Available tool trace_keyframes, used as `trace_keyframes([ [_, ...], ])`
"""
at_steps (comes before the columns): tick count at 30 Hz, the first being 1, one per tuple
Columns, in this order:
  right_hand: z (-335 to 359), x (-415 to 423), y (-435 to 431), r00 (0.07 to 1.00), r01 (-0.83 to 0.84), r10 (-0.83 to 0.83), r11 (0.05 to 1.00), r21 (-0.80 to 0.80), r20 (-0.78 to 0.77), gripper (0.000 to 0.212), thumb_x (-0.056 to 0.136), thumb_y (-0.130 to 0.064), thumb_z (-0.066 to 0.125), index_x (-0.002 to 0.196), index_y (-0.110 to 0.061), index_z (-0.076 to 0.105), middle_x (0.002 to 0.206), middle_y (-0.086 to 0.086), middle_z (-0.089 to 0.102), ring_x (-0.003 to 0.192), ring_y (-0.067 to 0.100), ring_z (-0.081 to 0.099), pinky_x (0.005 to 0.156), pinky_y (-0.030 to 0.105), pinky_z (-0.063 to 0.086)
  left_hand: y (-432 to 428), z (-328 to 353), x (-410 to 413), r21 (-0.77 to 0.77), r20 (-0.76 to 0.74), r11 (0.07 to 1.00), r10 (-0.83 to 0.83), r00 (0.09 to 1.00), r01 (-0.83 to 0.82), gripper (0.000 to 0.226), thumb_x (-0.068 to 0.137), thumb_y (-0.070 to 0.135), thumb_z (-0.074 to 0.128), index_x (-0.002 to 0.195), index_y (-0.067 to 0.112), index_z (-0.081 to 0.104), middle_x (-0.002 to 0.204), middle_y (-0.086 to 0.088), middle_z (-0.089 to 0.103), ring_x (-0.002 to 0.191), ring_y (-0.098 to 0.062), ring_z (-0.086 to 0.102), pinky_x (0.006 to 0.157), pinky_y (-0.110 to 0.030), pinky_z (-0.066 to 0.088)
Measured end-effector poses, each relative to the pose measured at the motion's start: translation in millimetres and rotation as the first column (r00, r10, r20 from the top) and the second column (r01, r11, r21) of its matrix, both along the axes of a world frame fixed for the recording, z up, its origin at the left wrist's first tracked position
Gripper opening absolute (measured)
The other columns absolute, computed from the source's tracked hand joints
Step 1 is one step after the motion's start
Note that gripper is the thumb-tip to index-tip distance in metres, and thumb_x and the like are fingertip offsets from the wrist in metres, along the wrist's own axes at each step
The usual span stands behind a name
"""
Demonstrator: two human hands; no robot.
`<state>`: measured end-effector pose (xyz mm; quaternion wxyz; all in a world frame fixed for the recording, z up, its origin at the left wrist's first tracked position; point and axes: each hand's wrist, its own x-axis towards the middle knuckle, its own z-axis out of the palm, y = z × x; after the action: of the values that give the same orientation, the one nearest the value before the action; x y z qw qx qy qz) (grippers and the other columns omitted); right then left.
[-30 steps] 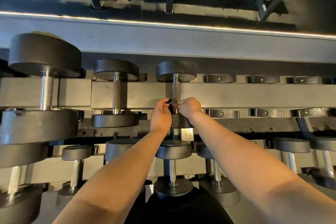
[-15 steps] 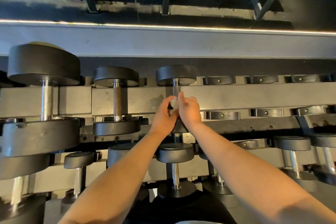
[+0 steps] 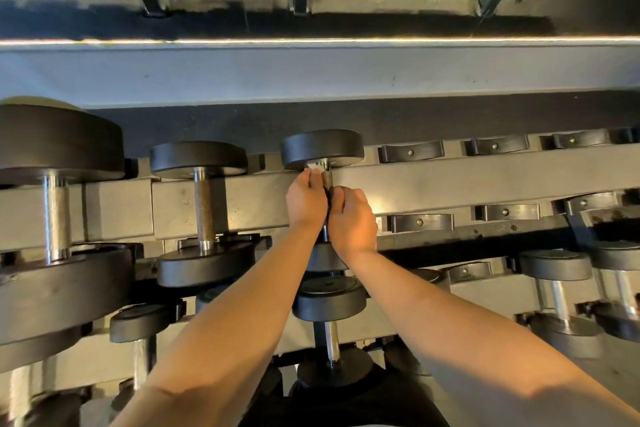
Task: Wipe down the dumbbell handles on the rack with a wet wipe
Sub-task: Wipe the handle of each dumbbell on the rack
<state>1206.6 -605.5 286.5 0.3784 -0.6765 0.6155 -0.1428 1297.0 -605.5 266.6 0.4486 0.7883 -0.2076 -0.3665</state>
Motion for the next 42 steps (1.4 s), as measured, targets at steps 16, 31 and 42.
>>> trace_keyframes([
  [16,0.3,-2.3,-3.1,0.999,0.035,-0.035,0.999,0.014,0.012,0.032,0.108,-0.032,0.033,0.113,-0.020,0.062,0.113,-0.002,0.060,0.096,0.013,0.055,0.090,0.036,0.049,17.2,0.5,14.4,0.171,-0.246,0.946,-0.228,0.942,0.274,0.025,0.103,0.016,0.042,0.100,0.019,0.067,0.096,-0.009,0.069,0.090,-0.023,0.065,0.084,-0.037,0.053],
  [31,-0.3,-7.1,-1.3,0.999,0.007,-0.007,1.000,0.004,0.045,0.030,0.107,-0.027,0.036,0.103,-0.021,0.065,0.104,-0.004,0.061,0.089,0.009,0.054,0.078,0.022,0.039,36.2,-2.1,19.1,0.369,-0.274,0.807,-0.380,0.883,0.462,0.026,0.102,0.025,0.048,0.103,0.009,0.069,0.099,-0.012,0.070,0.093,-0.022,0.066,0.093,-0.036,0.053],
  [42,-2.1,-13.9,-0.6,0.967,0.060,-0.066,0.998,0.034,0.245,0.030,0.105,-0.026,0.038,0.102,-0.016,0.067,0.101,0.000,0.062,0.095,0.013,0.060,0.086,0.030,0.052,42.2,12.6,12.3,0.375,-0.114,0.813,-0.437,0.892,0.446,0.018,0.102,0.015,0.052,0.106,0.012,0.069,0.099,-0.007,0.069,0.089,-0.016,0.065,0.086,-0.032,0.054],
])
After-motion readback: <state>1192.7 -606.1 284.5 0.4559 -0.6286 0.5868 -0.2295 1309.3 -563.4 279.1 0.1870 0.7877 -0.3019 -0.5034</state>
